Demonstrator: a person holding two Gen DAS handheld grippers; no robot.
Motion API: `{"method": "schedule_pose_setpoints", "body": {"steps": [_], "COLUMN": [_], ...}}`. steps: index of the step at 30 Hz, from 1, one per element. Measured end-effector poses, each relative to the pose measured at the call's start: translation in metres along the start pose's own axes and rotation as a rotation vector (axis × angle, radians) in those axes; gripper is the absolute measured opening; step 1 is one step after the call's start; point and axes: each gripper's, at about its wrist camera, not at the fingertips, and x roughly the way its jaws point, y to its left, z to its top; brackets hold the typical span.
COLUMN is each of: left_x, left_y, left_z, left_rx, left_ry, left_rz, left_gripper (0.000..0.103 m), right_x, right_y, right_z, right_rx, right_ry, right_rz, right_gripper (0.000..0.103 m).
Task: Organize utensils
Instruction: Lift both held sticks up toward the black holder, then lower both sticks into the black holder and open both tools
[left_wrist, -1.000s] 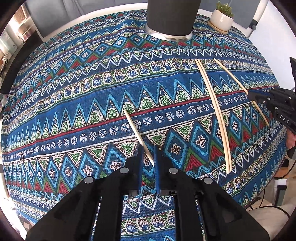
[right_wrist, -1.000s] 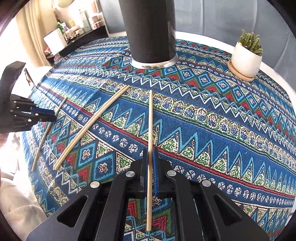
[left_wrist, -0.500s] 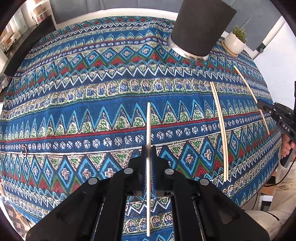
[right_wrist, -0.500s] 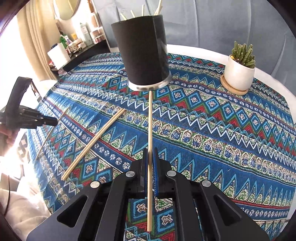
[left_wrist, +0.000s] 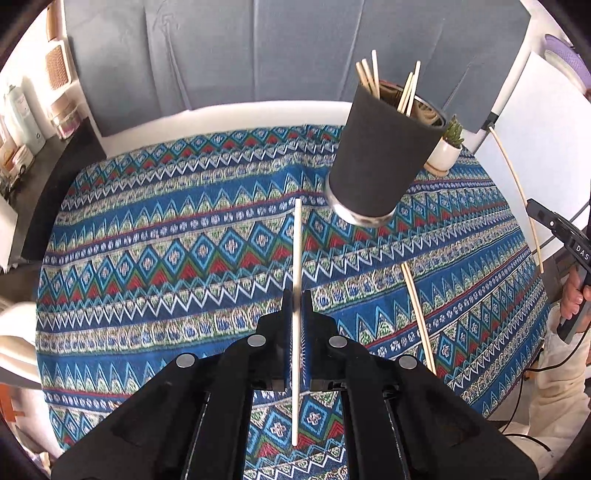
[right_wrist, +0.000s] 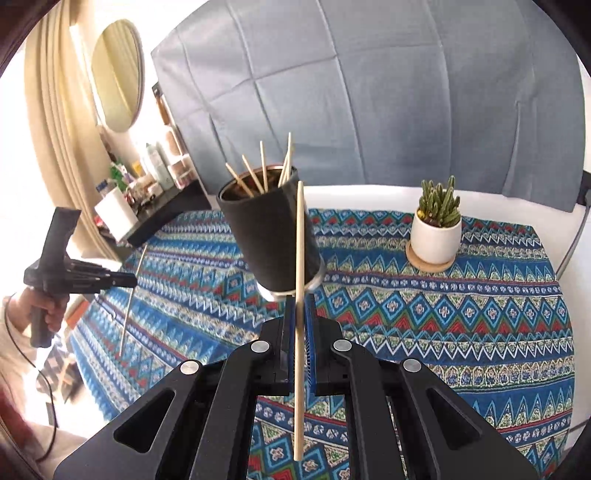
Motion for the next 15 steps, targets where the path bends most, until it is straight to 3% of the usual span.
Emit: {"method": "schedule_pose_setpoints", "body": {"steps": [11,15], "left_x": [-0.047,-0.067], "left_y": [-0.007,-0.021], "left_z": [0.1,0.131], "left_rx": [0.063,0.108], "left_ry": [-0.319,-0.466], "left_rz": [-0.181,-0.162], "left_gripper": [0.005,0.005], "right_x": [0.029,0.043], "right_y": [0.035,0.046], "right_z": [0.064,0.087], "right_rx": [0.033,0.016], "right_ry": [-0.138,-0.178], "right_rz": [0.005,0.013], "right_gripper": [0.005,0.005]}}
